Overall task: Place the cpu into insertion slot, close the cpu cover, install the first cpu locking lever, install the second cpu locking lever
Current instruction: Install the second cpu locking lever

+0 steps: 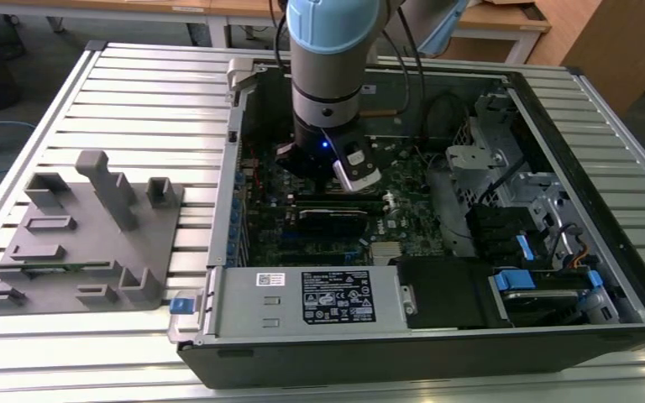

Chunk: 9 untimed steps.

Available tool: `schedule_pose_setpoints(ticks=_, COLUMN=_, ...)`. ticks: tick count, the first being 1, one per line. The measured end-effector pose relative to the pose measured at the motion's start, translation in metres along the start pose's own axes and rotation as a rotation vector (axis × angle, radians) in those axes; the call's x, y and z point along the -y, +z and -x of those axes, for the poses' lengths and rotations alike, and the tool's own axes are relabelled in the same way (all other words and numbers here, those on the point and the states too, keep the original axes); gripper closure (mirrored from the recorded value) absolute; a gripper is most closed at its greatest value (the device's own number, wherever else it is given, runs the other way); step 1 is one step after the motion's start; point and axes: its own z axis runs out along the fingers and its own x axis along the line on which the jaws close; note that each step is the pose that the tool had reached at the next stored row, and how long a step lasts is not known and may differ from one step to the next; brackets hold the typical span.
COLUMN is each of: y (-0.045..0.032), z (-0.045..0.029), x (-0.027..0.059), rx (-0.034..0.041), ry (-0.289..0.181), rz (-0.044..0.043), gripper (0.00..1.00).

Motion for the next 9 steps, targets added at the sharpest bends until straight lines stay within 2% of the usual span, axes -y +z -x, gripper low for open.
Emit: schedule_pose_setpoints(ticks=9, y=0.0027, z=-0.0012, x=0.0010, rx=-0.0004, ry=0.000, rz=-0.0001, gripper=0.90)
